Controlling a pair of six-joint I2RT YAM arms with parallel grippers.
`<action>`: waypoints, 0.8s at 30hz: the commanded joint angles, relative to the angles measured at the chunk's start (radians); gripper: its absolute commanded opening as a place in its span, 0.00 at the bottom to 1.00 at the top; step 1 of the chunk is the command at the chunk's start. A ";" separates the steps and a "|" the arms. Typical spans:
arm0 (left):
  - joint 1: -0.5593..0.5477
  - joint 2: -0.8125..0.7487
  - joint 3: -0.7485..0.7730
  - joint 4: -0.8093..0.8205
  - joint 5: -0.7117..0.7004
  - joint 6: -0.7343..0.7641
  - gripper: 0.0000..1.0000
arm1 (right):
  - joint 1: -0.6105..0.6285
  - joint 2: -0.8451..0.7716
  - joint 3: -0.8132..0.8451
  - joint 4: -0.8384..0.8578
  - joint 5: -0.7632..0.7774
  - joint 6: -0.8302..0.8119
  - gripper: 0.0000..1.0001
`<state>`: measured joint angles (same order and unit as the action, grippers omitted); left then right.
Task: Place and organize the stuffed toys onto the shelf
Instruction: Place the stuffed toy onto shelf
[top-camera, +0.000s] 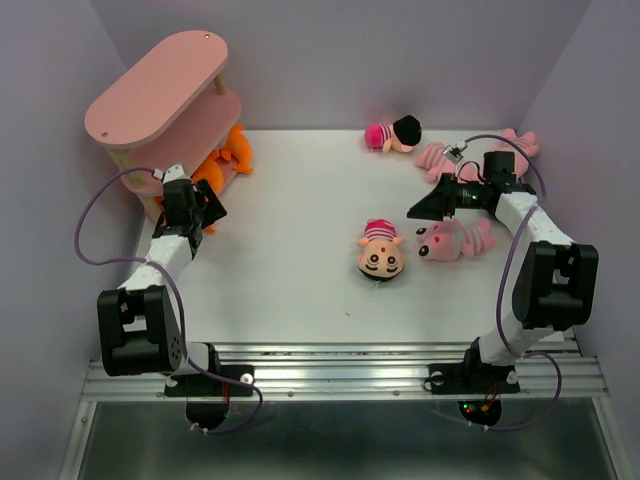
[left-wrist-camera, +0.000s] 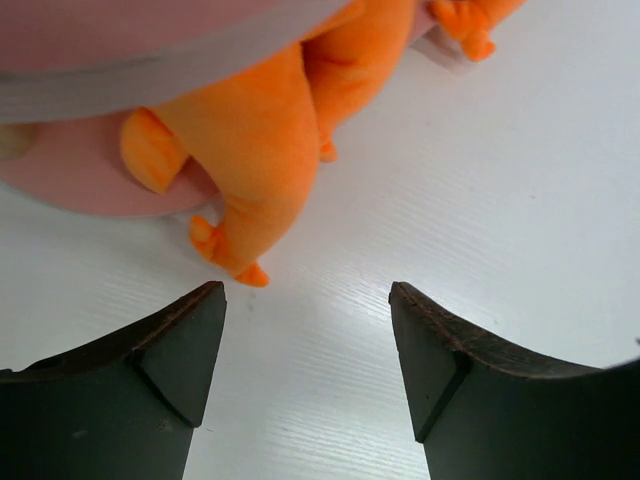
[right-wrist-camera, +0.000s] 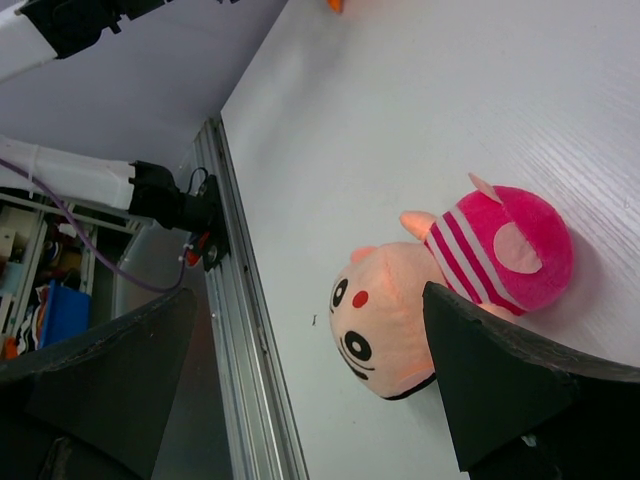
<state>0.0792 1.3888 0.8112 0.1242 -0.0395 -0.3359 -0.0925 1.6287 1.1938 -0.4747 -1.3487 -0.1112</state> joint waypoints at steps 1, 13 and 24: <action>-0.054 -0.069 -0.023 0.028 0.118 0.040 0.78 | -0.009 -0.027 0.021 -0.013 -0.033 -0.024 1.00; -0.268 0.037 0.182 -0.052 -0.181 0.147 0.74 | -0.009 -0.024 0.021 -0.018 -0.027 -0.033 1.00; -0.315 0.372 0.427 -0.147 -0.488 0.247 0.70 | -0.009 -0.013 0.023 -0.021 -0.024 -0.038 1.00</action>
<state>-0.2173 1.7184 1.1622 0.0311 -0.3843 -0.1360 -0.0925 1.6287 1.1938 -0.4953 -1.3502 -0.1284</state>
